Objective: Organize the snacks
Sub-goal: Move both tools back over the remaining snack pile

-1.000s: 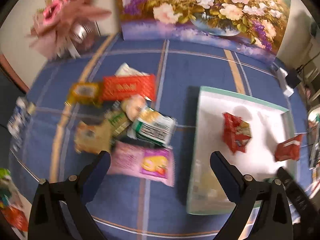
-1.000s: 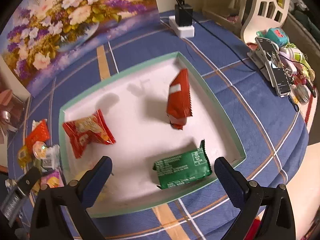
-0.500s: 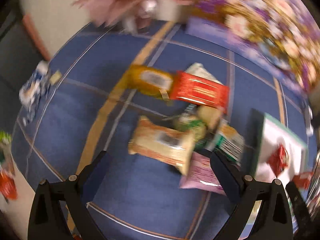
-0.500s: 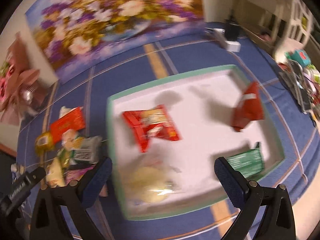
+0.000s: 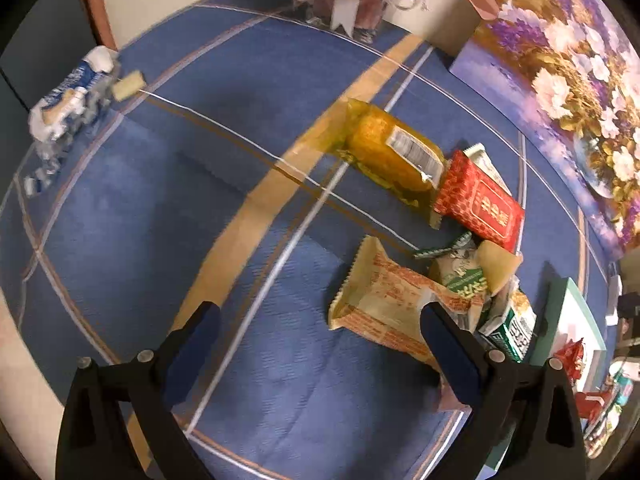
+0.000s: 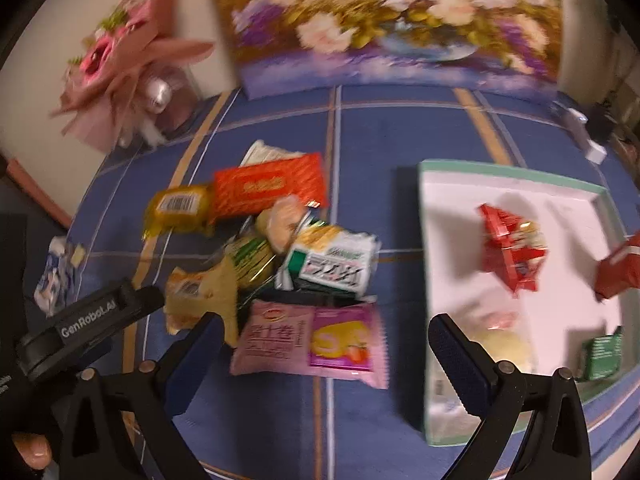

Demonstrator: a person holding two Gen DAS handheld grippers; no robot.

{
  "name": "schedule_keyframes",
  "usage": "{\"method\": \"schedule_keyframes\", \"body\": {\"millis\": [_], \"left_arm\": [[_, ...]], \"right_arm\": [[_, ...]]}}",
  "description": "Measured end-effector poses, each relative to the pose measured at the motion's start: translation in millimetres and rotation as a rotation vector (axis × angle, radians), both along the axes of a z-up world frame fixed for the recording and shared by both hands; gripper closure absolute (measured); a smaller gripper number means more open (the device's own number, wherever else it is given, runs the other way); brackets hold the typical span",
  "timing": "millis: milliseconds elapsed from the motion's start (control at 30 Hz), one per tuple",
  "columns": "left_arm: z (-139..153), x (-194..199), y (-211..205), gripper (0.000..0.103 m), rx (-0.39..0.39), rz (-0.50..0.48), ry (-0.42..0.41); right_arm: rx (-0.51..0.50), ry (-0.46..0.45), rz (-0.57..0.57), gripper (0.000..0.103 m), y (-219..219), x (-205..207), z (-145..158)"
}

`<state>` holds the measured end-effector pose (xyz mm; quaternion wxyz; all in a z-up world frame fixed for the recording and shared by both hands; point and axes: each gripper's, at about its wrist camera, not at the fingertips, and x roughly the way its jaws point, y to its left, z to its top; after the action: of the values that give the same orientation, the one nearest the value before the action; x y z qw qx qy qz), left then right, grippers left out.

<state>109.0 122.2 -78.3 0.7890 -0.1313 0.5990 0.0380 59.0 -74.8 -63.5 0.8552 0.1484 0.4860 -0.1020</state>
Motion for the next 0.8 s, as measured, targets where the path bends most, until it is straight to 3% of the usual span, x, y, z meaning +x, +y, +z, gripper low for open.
{"method": "schedule_keyframes", "body": {"millis": [233, 533, 800], "left_arm": [[-10, 9, -7, 0.003, -0.112, -0.037, -0.002], [-18, 18, -25, 0.003, -0.105, -0.131, 0.038], [-12, 24, -37, 0.003, -0.131, -0.175, 0.008]], "right_arm": [[0.024, 0.062, 0.010, 0.000, 5, 9, -25], [0.036, 0.118, 0.016, 0.000, 4, 14, -48], [0.032, 0.135, 0.025, 0.000, 4, 16, -56]]}}
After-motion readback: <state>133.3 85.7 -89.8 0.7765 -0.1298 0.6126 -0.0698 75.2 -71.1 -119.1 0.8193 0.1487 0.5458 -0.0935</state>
